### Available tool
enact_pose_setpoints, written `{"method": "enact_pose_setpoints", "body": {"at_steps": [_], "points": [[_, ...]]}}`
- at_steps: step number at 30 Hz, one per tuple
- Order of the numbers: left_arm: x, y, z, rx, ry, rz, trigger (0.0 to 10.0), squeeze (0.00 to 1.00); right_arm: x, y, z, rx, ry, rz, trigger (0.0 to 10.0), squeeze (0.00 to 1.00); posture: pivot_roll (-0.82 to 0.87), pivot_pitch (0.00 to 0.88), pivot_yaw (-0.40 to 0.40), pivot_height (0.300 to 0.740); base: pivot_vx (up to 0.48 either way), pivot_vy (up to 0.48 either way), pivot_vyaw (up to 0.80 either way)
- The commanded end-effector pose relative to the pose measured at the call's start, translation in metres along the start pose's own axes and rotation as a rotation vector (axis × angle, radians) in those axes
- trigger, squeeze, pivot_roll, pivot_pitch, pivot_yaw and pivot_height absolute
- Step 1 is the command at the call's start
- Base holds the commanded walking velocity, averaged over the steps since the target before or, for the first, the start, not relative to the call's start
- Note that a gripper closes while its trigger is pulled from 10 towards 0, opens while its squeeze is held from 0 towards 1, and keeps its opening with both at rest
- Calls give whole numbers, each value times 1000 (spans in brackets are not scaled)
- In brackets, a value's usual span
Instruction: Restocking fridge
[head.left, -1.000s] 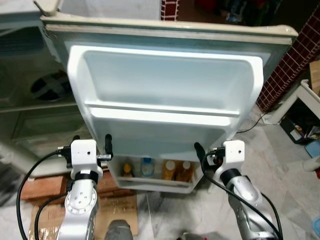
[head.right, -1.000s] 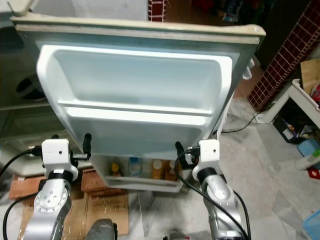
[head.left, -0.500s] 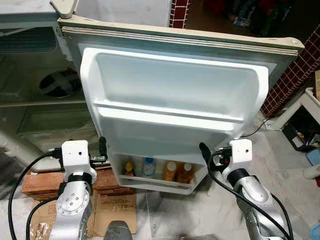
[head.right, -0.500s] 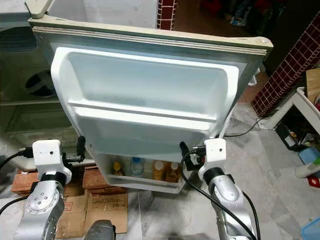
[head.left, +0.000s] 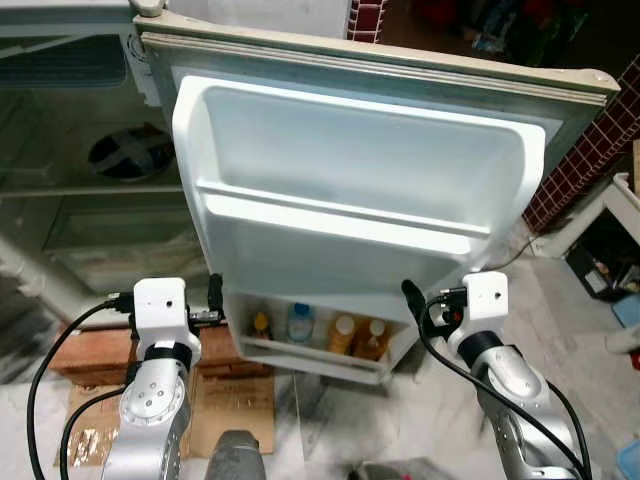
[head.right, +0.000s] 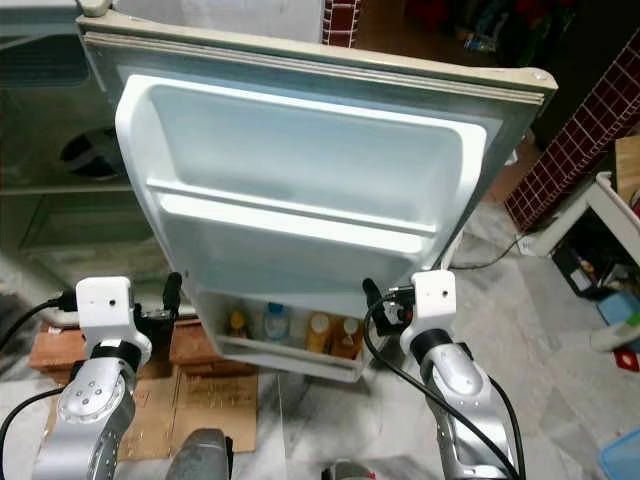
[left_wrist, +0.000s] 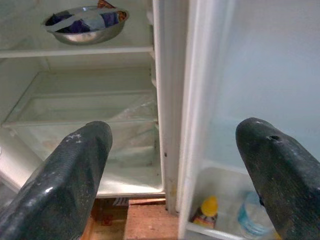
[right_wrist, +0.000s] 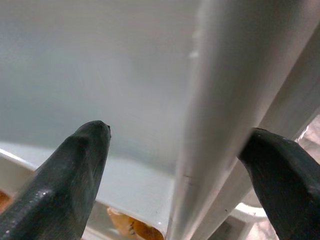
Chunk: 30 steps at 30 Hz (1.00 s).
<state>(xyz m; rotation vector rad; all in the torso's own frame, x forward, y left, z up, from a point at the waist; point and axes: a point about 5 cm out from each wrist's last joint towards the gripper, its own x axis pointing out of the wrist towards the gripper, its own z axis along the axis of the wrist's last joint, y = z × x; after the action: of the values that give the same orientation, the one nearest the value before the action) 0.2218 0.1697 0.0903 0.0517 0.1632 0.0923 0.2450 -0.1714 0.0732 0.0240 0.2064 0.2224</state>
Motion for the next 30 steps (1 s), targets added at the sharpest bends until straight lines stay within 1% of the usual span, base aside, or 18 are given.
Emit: {"method": "enact_pose_setpoints", "body": {"at_steps": [1, 6, 9, 12, 13, 14, 15, 18, 19, 21, 24, 25, 30], "points": [[1, 0, 1, 0, 1, -3, 10000, 0, 9, 26, 33, -35, -145, 151, 10000, 0, 27, 67, -26, 740, -304, 0, 0], [2, -1, 2, -1, 2, -7, 10000, 0, 10, 26, 33, -39, -143, 154, 10000, 0, 26, 66, -25, 740, -279, 0, 0], [3, -1, 2, -1, 0, -8, 10000, 0, 11, 26, 34, -40, -143, 158, 10000, 0, 28, 66, -24, 740, 0, 0, 0], [3, 0, 2, 1, 1, -5, 10000, 0, 10, 29, 32, -43, -134, 200, 10000, 0, 28, 65, -21, 740, 0, 0, 0], [3, 0, 2, 1, 0, -5, 10000, 0, 9, 32, 30, -35, -112, 249, 10000, 0, 28, 64, -21, 740, 0, 0, 0], [3, 0, 2, 1, 0, -5, 10000, 0, 9, 32, 30, -35, -112, 249, 10000, 0, 28, 64, -21, 740, 0, 0, 0], [3, 0, 3, 0, -1, -5, 10000, 0, 7, 35, 26, -26, -78, 312, 10000, 0, 28, 64, -21, 740, 0, 0, 0], [4, 0, 3, 0, -1, -5, 10000, 0, 7, 36, 24, -24, -63, 338, 10000, 0, 27, 63, -20, 740, 0, 0, 0], [4, 0, 3, 0, -1, -6, 10000, 0, 6, 36, 21, -19, -37, 366, 10000, 0, 27, 63, -20, 740, 0, 0, 0], [4, 0, 3, -1, -2, -5, 10000, 0, 6, 35, 20, -21, -24, 382, 10000, 0, 27, 62, -21, 740, 0, 0, 0], [5, 0, 3, -3, -2, -4, 10000, 0, 7, 31, 19, -21, -22, 382, 10000, 0, 29, 61, -22, 740, 0, 0, 0], [4, 0, 2, -6, 0, -3, 10000, 0, 8, 26, 21, -20, -46, 359, 10000, 0, 35, 51, -24, 740, 0, 0, 0], [3, -1, 1, -14, 1, -6, 10000, 0, 10, 25, 22, -31, -64, 358, 10000, 0, 36, 44, -24, 740, 0, 0, 0]]}}
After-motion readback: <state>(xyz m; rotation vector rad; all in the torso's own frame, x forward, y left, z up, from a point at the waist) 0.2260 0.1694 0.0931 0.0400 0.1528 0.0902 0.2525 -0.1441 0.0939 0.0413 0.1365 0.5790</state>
